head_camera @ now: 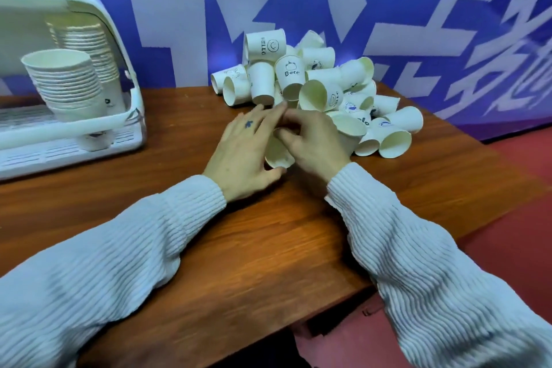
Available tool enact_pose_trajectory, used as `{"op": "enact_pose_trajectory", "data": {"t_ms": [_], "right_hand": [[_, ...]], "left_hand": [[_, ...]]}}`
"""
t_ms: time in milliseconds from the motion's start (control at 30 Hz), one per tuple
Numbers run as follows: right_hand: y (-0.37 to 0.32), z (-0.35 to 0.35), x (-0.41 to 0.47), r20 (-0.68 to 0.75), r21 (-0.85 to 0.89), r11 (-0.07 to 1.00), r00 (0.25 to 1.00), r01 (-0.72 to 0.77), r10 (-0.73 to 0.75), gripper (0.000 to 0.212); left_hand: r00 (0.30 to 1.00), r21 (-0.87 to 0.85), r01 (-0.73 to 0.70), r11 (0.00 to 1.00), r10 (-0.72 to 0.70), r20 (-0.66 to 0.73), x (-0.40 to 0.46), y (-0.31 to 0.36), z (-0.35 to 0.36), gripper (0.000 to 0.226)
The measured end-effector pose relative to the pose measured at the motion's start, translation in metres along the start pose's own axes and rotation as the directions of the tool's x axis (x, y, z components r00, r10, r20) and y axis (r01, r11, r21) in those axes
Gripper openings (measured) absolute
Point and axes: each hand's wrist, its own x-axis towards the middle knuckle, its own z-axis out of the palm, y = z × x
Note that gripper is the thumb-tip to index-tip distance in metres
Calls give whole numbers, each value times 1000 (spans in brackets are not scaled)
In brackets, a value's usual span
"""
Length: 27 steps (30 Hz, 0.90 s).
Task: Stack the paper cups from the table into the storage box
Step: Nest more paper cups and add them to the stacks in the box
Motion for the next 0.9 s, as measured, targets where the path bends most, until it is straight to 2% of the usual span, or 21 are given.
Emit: {"op": "enact_pose_trajectory", "data": {"t_ms": [67, 233, 367, 433, 500, 600, 667, 767, 900], "right_hand": [[0, -3, -2, 45, 49, 999, 999, 10, -12, 19], [10, -8, -8, 41, 199, 980, 999, 6, -15, 13], [14, -7, -16, 2, 259, 965, 1000, -26, 26, 5], [18, -6, -18, -26, 254, 966, 998, -47, 55, 13], [24, -8, -20, -111, 169, 985, 993, -21, 40, 23], [45, -8, -22, -315, -147, 989, 948, 4, -51, 30], [59, -8, -22, -315, -293, 953, 949, -80, -17, 39], [68, -7, -23, -243, -347, 929, 969, -124, 38, 36], [62, -10, -25, -284, -254, 960, 958, -119, 44, 34]], "left_hand": [[1000, -17, -3, 1000, 4, 24, -2, 3, 4, 111], [995, -80, -16, 997, 24, 100, -6, 5, -1, 126], [994, -187, 49, 981, -30, 104, -11, 10, -3, 124], [995, -206, 68, 976, -51, 87, -13, 13, -2, 119], [997, -202, 78, 976, -74, 30, -15, 15, -1, 111], [992, -219, 120, 968, -127, -20, -18, 13, -2, 101], [987, -249, 157, 956, -163, -5, -19, 12, -2, 98], [982, -260, 181, 948, -186, 5, -19, 13, -3, 98], [984, -233, 177, 956, -180, 7, -21, 17, -7, 98]]}}
